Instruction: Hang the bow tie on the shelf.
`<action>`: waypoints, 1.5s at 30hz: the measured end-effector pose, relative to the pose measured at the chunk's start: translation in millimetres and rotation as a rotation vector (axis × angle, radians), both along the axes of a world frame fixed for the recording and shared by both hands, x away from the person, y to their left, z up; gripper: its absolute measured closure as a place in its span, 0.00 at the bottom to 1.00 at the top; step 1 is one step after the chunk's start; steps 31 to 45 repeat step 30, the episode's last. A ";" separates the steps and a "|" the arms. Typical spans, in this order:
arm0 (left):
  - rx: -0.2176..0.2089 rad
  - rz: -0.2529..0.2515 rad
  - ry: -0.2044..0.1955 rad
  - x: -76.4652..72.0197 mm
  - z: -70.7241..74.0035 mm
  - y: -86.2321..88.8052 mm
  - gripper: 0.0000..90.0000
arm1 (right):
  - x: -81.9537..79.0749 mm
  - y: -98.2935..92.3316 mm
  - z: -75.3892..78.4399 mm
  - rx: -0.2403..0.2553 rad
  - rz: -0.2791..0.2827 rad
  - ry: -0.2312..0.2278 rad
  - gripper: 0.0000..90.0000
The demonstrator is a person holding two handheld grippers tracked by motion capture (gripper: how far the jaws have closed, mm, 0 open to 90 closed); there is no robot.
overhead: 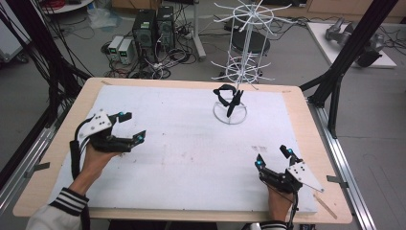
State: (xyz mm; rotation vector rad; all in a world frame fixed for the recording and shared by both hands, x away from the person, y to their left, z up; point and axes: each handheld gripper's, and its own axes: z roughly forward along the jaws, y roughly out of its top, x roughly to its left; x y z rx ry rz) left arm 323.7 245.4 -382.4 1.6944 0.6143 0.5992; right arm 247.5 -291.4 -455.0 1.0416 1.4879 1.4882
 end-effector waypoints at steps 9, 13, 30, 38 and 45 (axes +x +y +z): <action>-0.031 0.065 -0.027 -27.5 -49.6 41.5 0.16 | 0.0 0.5 0.1 -0.005 -0.009 -0.002 0.10; -0.100 0.095 -0.065 -38.9 -62.6 55.7 0.16 | 0.1 0.6 0.1 -0.009 -0.011 -0.003 0.10; -0.200 0.155 -0.121 -47.3 -72.9 68.6 0.16 | -0.2 0.4 0.0 -0.007 -0.011 -0.006 0.10; -0.200 0.155 -0.121 -47.3 -72.9 68.6 0.16 | -0.2 0.4 0.0 -0.007 -0.011 -0.006 0.10; -0.200 0.155 -0.121 -47.3 -72.9 68.6 0.16 | -0.2 0.4 0.0 -0.007 -0.011 -0.006 0.10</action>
